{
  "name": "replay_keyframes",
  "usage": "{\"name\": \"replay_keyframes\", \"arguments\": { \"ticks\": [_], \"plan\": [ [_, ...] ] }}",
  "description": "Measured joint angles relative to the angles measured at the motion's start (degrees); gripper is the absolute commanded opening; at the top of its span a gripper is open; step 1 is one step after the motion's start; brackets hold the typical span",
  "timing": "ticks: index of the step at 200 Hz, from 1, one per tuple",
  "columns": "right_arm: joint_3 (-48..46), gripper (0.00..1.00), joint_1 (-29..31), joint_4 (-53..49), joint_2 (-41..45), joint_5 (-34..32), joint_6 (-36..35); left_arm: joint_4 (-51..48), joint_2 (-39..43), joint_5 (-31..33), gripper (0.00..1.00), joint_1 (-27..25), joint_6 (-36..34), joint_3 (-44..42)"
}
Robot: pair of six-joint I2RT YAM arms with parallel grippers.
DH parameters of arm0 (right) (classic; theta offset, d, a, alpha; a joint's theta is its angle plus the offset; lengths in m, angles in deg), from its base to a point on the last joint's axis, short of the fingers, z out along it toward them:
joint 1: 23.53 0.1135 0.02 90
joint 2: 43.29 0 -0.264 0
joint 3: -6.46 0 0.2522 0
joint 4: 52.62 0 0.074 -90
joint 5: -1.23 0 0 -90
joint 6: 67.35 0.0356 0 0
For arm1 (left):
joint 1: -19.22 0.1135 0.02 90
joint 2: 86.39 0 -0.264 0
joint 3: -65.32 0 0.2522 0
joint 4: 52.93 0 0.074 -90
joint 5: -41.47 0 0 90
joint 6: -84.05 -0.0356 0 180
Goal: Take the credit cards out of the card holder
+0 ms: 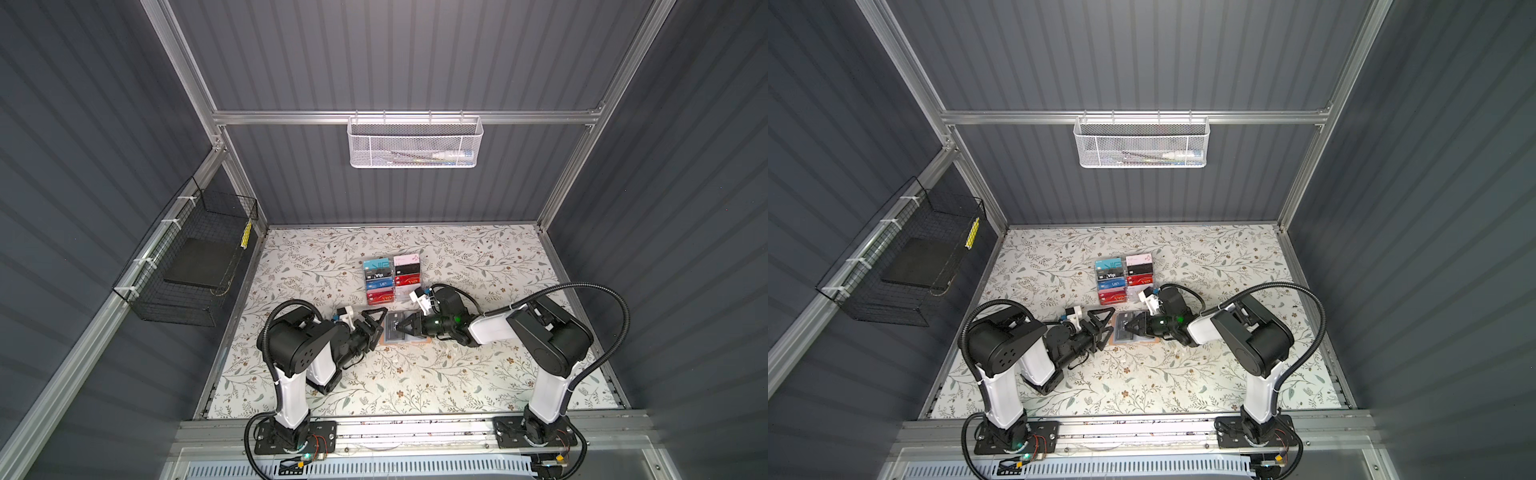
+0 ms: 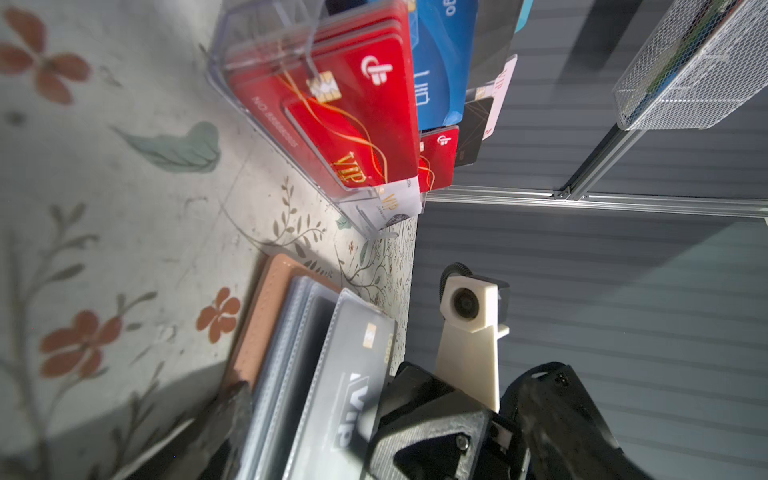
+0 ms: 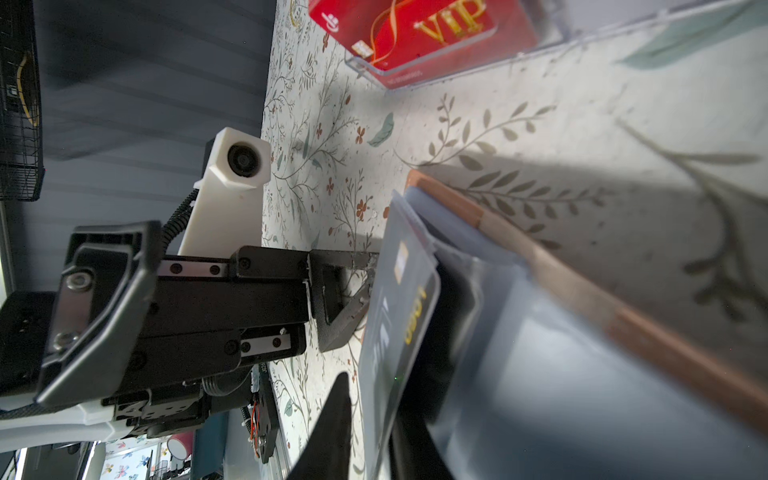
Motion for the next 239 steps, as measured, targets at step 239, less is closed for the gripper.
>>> {"name": "replay_keyframes", "arguments": {
  "ticks": [239],
  "plan": [
    [0.0, 0.0, -2.95, -1.81, 0.04, 0.07, 0.42, 0.17, -0.26, 0.0, 1.0, 0.02, 0.0, -0.04]
  ]
}}
